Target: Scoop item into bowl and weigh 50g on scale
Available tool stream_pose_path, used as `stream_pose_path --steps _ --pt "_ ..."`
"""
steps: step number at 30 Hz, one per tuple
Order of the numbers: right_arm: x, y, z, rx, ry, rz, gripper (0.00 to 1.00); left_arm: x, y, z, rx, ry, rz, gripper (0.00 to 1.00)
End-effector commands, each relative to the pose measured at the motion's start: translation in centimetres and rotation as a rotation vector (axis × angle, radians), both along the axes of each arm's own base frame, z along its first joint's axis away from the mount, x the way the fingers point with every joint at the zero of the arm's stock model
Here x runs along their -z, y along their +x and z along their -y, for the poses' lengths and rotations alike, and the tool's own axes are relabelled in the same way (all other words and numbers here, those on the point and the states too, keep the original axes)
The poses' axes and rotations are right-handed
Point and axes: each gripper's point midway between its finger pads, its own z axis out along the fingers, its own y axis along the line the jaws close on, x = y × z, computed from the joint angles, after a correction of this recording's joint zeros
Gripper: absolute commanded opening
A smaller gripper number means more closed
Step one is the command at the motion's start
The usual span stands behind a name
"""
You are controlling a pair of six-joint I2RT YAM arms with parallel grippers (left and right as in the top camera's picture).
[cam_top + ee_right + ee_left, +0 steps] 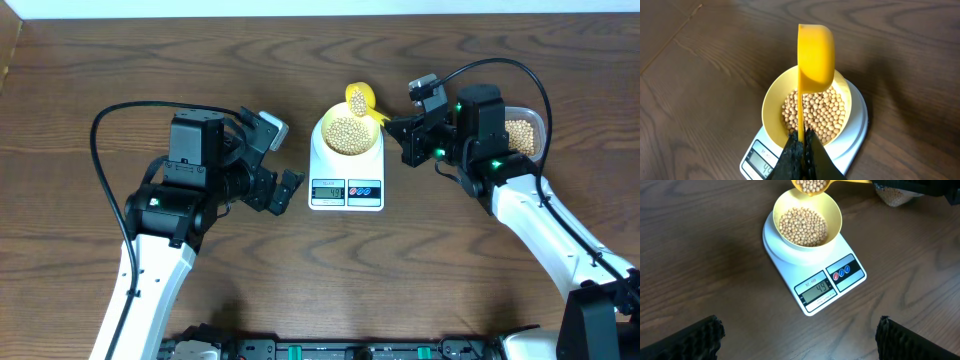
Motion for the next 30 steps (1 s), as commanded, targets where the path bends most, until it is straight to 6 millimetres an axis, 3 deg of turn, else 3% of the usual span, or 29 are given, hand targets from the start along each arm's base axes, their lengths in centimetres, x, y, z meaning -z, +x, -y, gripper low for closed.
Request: stream_pose_path --steps 1,30 --pt "-0.05 -0.02 -0.17 -0.015 -0.016 0.018 0.01 -0.17 0.04 0.18 0.004 -0.011 -0.002 1.00" --pt "0.49 -0.43 -0.08 -0.064 -0.073 0.050 0.01 -0.17 0.04 0.18 0.004 -0.011 -0.002 1.00"
